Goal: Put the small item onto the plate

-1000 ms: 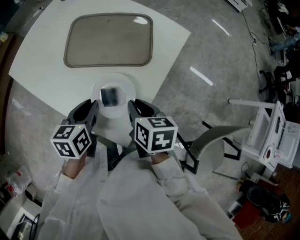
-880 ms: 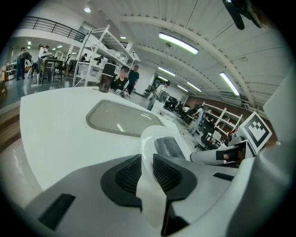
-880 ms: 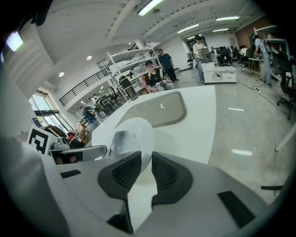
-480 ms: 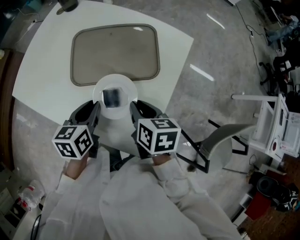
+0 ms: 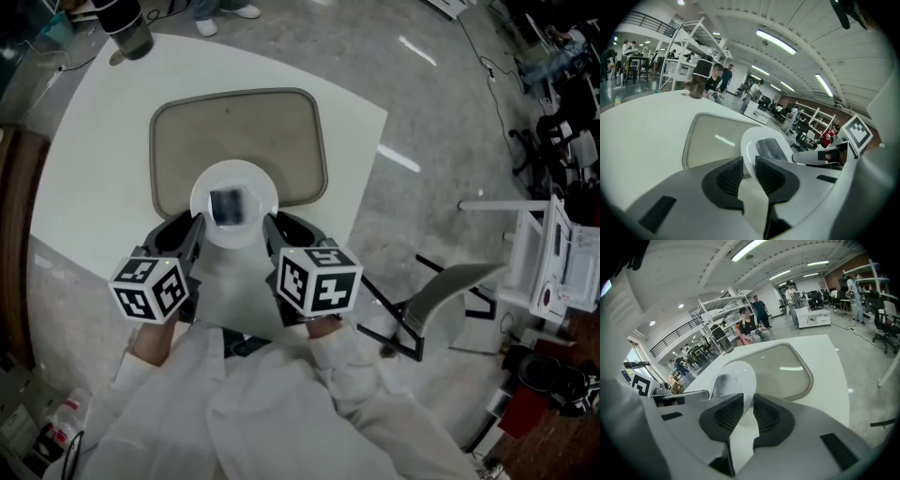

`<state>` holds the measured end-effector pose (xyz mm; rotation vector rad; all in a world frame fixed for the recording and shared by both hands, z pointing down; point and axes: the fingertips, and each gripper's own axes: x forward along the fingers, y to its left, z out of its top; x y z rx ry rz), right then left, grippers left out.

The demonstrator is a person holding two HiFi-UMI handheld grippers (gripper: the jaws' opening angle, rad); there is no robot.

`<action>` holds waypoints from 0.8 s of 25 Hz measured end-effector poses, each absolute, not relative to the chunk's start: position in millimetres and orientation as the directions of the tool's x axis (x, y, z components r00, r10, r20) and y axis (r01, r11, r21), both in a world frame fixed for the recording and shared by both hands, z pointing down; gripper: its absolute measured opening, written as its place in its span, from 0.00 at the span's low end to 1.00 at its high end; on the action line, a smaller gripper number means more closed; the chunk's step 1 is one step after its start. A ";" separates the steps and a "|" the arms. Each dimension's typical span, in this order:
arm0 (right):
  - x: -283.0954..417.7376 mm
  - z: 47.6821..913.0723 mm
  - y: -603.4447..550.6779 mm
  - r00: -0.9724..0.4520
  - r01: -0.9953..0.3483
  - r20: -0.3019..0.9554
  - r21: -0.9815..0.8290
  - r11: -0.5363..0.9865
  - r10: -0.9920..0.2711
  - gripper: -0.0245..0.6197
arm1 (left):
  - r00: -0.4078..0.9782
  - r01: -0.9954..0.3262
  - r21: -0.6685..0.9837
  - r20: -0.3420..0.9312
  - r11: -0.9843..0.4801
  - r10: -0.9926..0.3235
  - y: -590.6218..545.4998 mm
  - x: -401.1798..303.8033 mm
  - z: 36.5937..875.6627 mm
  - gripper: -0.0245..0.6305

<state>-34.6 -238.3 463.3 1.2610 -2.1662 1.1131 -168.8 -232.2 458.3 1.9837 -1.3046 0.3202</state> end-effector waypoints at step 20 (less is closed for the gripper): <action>-45.8 499.5 -319.3 -0.480 -0.870 0.700 -0.455 0.187 -0.529 0.15 | 0.479 -0.864 0.449 0.588 -0.229 -0.652 -309.1 -179.7 487.6 0.17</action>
